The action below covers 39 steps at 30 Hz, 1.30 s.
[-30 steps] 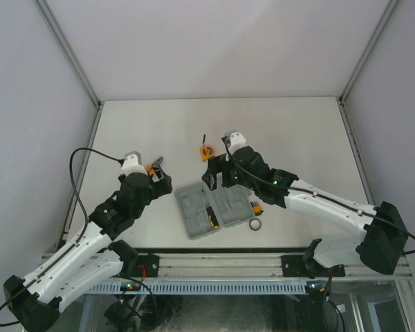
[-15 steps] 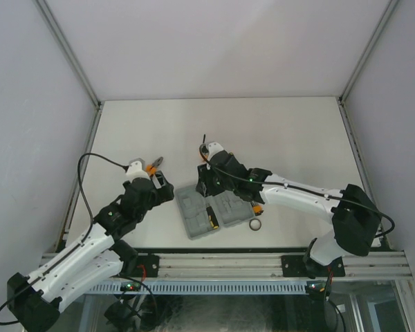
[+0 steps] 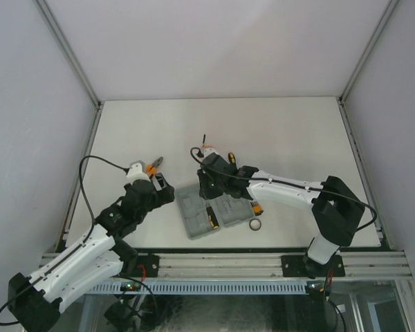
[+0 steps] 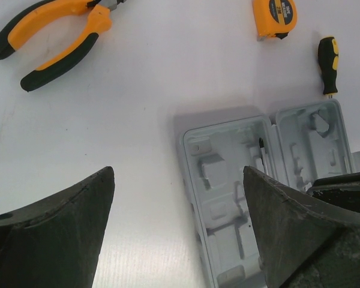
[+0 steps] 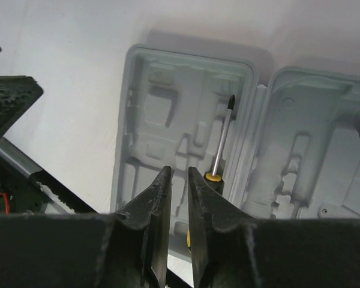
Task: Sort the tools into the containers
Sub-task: Place the screwdriver in the storage box.
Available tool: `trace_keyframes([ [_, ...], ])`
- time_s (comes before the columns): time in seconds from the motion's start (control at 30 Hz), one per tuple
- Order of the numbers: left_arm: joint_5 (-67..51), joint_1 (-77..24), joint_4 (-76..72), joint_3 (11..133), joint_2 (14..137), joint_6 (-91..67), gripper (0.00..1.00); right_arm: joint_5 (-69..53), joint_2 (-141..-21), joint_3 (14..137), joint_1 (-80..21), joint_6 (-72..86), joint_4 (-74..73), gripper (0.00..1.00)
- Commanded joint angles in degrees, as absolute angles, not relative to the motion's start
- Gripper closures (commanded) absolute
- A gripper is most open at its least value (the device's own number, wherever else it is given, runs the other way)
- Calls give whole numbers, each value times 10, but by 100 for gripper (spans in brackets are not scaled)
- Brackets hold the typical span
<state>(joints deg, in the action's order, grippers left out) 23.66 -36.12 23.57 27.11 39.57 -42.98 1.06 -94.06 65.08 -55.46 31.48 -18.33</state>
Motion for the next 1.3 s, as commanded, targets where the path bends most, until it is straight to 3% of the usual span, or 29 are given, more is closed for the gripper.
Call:
trace_keyframes([
  [0.0,223,-357,207,258,394,-440,9,46,-957,684,-568,329,-224,84],
  [0.77,185,-357,184,254,457,-448,12,34,-1004,686,-578,329,-272,79],
  [1.27,178,-356,183,253,464,-447,13,45,-1034,714,-582,318,-296,81],
])
